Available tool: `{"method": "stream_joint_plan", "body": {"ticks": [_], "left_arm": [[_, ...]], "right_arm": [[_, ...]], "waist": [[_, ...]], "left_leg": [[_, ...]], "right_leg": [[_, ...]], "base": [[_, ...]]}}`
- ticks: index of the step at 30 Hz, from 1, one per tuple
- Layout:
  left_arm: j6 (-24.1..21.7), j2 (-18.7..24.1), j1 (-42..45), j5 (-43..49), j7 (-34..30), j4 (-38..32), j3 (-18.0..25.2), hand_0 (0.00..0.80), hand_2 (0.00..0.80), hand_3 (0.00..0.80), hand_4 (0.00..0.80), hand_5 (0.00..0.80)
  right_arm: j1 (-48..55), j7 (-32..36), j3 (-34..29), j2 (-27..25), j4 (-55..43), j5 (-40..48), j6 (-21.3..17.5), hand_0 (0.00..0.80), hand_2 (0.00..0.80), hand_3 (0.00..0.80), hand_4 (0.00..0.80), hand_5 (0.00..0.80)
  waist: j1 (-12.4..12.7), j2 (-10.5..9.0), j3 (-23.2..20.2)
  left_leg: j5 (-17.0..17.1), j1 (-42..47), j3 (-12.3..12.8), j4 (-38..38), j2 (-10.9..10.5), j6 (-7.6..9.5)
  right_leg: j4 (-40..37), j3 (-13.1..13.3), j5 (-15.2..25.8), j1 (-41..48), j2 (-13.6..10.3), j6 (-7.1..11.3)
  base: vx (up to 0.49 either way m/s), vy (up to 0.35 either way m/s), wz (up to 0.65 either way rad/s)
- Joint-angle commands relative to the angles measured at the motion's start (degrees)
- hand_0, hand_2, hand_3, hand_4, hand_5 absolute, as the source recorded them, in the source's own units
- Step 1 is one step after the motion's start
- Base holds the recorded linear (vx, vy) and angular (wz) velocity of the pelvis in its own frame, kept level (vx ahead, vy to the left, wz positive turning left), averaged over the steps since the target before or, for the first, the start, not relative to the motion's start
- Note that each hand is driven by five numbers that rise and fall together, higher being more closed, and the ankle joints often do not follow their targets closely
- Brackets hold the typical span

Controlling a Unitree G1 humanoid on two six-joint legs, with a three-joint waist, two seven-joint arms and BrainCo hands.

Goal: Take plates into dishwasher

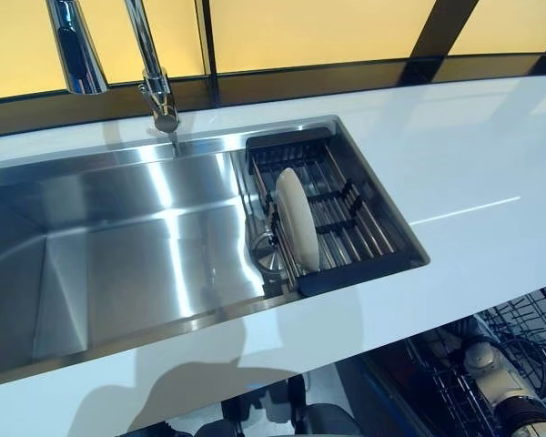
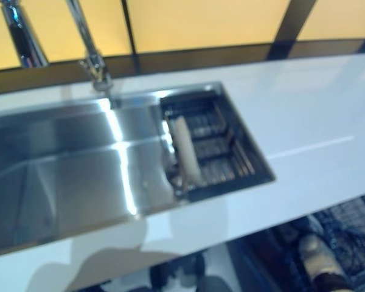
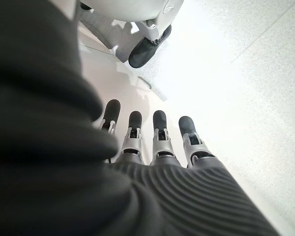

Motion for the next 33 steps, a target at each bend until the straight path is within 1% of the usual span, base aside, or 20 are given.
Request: {"method": "stream_joint_plan", "body": {"ticks": [1,2,3,4,5,6,7,12,17,20,23,24,28,33], "left_arm": [[-2.99,-0.24,-10.53,1.11,0.56,-1.46,-1.87,0.0,0.0,0.0,0.0,0.0],[-2.99,-0.26,-10.51,1.12,0.51,-1.4,-1.77,0.0,0.0,0.0,0.0,0.0],[-3.05,-0.28,-10.46,1.13,0.47,-1.27,-1.67,0.0,0.0,0.0,0.0,0.0],[-3.07,-0.33,-10.41,1.14,0.48,-1.2,-1.59,0.0,0.0,0.0,0.0,0.0],[-3.14,-0.33,-10.32,1.15,0.49,-1.15,-1.55,0.0,0.0,0.0,0.0,0.0],[-3.13,-0.31,-10.24,1.13,0.48,-1.19,-1.48,0.0,0.0,0.0,0.0,0.0],[-3.08,-0.31,-10.18,1.17,0.46,-1.2,-1.38,0.0,0.0,0.0,0.0,0.0],[-2.62,-0.44,-10.01,1.35,0.61,-1.3,-0.94,0.0,0.0,0.0,0.0,0.0],[-2.04,-0.08,-9.3,1.6,0.67,-1.84,0.33,0.0,0.0,0.0,0.0,0.0],[-1.93,0.16,-8.57,1.72,0.64,-2.18,1.26,0.0,0.0,0.0,0.0,0.0],[-1.92,0.2,-8.13,1.72,0.65,-2.09,1.87,0.0,0.0,0.0,0.0,0.0],[-1.83,0.25,-8.03,1.72,0.57,-1.95,2.29,0.0,0.0,0.0,0.0,0.0],[-1.81,0.27,-7.81,1.46,0.83,-1.68,2.66,0.0,0.0,0.0,0.0,0.0],[-1.73,0.65,-7.98,1.39,0.61,-1.11,2.71,0.0,0.0,0.0,0.0,0.0]], "right_arm": [[-2.4,1.48,3.33,2.81,3.63,2.34,2.84,0.8,0.8,0.8,0.8,0.8],[-2.25,1.57,3.3,2.95,3.71,2.29,2.88,0.737,0.737,0.737,0.737,0.737],[-2.07,1.58,3.25,3.03,3.69,2.33,2.94,0.653,0.653,0.653,0.653,0.653],[-1.86,1.44,3.23,3.29,3.58,2.44,3.15,0.536,0.536,0.536,0.536,0.536],[-1.73,1.45,3.12,3.43,3.47,2.65,3.44,0.402,0.402,0.402,0.402,0.402],[-1.64,1.56,3.05,3.52,3.43,2.79,3.55,0.072,0.072,0.072,0.072,0.072],[-1.52,1.88,2.89,3.61,3.35,2.85,3.6,0.0,0.0,0.0,0.0,0.0],[-0.84,2.12,2.25,3.9,2.22,4.07,3.67,0.0,0.0,0.0,0.0,0.0],[1.26,1.11,-0.49,3.51,-4.93,6.97,4.99,0.0,0.0,0.0,0.0,0.0],[3.38,0.02,-2.68,3.37,-9.54,8.52,4.56,0.0,0.0,0.0,0.0,0.0],[5.22,-0.6,-4.6,3.41,-12.46,8.3,3.79,0.0,0.0,0.0,0.0,0.0],[6.34,-0.68,-6.17,3.17,-14.04,7.92,3.35,0.0,0.0,0.0,0.0,0.0],[8.14,-0.38,-8.97,2.36,-16.37,8.21,2.6,0.0,0.0,0.0,0.0,0.0],[9.36,1.9,-11.04,1.38,-17.32,9.65,2.54,0.0,0.0,0.0,0.0,0.0]], "waist": [[0.71,2.78,1.38],[0.7,2.73,1.32],[0.67,2.67,1.23],[0.62,2.59,1.16],[0.6,2.53,1.13],[0.59,2.48,1.09],[0.58,2.41,1.02],[0.44,1.95,0.78],[-0.44,1.23,0.9],[-1.19,0.81,0.99],[-1.93,0.5,0.85],[-2.46,0.26,0.7],[-3.42,-0.19,0.41],[-4.25,-0.55,0.02]], "left_leg": [[-4.46,0.77,1.14,1.18,-1.48,0.87],[-4.47,0.83,1.19,1.16,-1.46,0.86],[-4.49,0.92,1.23,1.12,-1.44,0.88],[-4.52,1.01,1.23,1.08,-1.46,0.93],[-4.54,1.07,1.24,1.06,-1.47,0.97],[-4.56,1.12,1.25,1.06,-1.45,0.99],[-4.59,1.18,1.28,1.06,-1.42,1.01],[-4.66,1.55,1.58,1.06,-1.28,1.15],[-4.72,1.73,2.08,1.11,-1.01,1.37],[-4.78,1.84,2.56,1.1,-0.88,1.46],[-4.82,2.09,2.99,0.92,-0.8,1.62],[-4.9,2.2,3.34,0.87,-0.74,1.76],[-4.99,2.43,4.29,0.85,-0.57,1.98],[-5.1,2.72,5.09,0.78,-0.42,2.12]], "right_leg": [[5.6,-0.48,-4.41,-1.24,2.54,1.68],[5.54,-0.47,-4.39,-1.17,2.55,1.7],[5.49,-0.44,-4.35,-1.12,2.55,1.73],[5.43,-0.32,-4.3,-1.09,2.57,1.76],[5.37,-0.24,-4.26,-1.04,2.58,1.77],[5.33,-0.17,-4.24,-0.99,2.58,1.79],[5.3,-0.1,-4.23,-0.94,2.58,1.81],[5.24,0.08,-3.99,-0.71,2.69,1.96],[5.59,0.64,-3.69,-0.92,2.87,2.23],[5.73,1.02,-3.5,-1.11,2.96,2.46],[5.75,1.44,-3.3,-1.21,3.09,2.67],[5.76,1.73,-3.24,-1.29,3.19,2.83],[5.79,2.36,-3.02,-1.46,3.4,3.12],[5.94,2.98,-2.9,-1.55,3.56,3.36]], "base": [[0.0,0.0,0.0],[0.0,0.0,0.0],[0.0,0.0,0.0],[0.0,0.0,0.0],[0.0,0.0,0.0],[0.0,0.0,0.0],[0.0,0.0,0.0],[0.0,0.0,0.0],[0.0,0.0,0.0],[-0.003,0.009,-0.01],[0.001,0.025,-0.04],[0.01,0.034,-0.11],[0.0,0.032,-0.15],[0.001,0.03,-0.13]]}}
